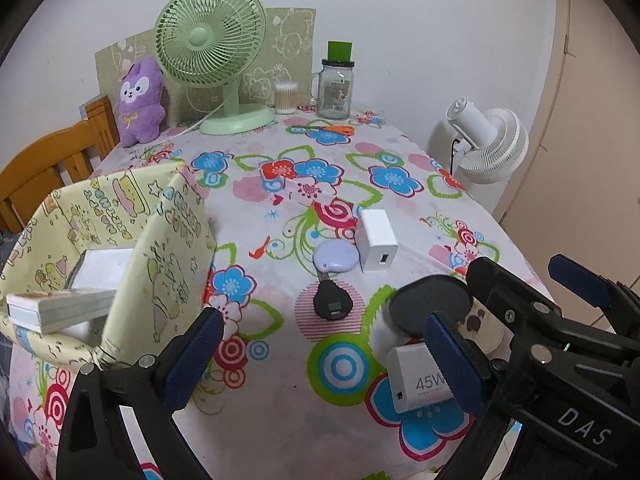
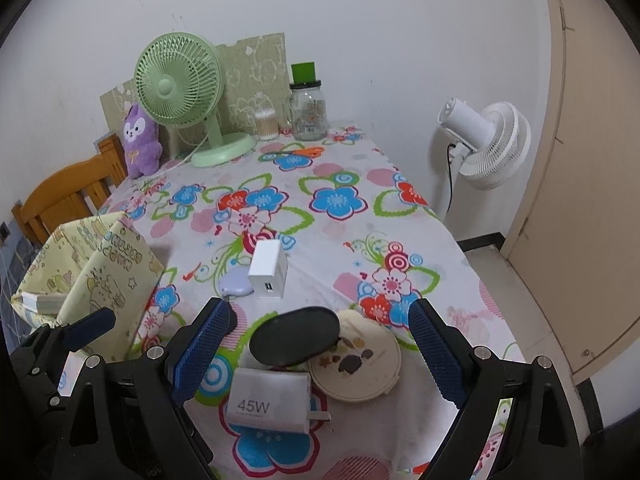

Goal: Organize rigid objects
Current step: 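Withdraw both grippers from the box back over the remaining table items, then grasp the black key fob with the left gripper while the right gripper reaches the black round pad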

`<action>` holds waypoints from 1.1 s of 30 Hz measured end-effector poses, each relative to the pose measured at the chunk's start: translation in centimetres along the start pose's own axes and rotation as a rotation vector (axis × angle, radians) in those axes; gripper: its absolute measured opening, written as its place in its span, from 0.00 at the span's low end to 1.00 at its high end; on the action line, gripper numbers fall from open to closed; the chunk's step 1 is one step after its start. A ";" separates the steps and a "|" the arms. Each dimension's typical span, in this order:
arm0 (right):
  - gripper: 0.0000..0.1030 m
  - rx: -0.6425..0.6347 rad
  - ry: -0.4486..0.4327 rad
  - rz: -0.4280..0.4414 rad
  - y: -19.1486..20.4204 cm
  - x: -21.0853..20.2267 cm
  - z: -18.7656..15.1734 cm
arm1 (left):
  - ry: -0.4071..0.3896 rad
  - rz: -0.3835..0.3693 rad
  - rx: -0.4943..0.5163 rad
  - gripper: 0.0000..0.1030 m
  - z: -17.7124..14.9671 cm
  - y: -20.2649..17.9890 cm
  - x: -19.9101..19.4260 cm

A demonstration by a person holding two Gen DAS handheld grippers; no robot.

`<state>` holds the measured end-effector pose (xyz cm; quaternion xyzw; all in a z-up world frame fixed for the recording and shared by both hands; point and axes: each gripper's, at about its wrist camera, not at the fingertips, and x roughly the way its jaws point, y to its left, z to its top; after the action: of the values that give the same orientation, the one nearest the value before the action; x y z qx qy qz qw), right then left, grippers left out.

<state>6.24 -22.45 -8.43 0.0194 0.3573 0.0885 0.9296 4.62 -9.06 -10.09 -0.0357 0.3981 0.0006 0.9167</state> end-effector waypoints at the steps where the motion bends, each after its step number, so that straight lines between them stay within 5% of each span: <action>1: 0.90 0.002 0.007 0.000 0.0 0.2 -0.2 | 0.005 -0.002 0.000 0.98 -0.2 0.0 0.2; 14: 0.90 -0.007 0.088 0.000 0.6 2.6 -2.5 | 0.053 0.014 0.048 0.93 -2.1 -0.3 2.3; 33: 0.90 -0.053 0.169 0.011 1.5 7.0 -0.9 | 0.075 0.029 0.056 0.92 -0.8 -0.1 4.8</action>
<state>10.52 -19.77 -13.57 -0.0109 0.4317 0.1043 0.8959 7.26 -9.37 -14.13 -0.0044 0.4325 0.0014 0.9016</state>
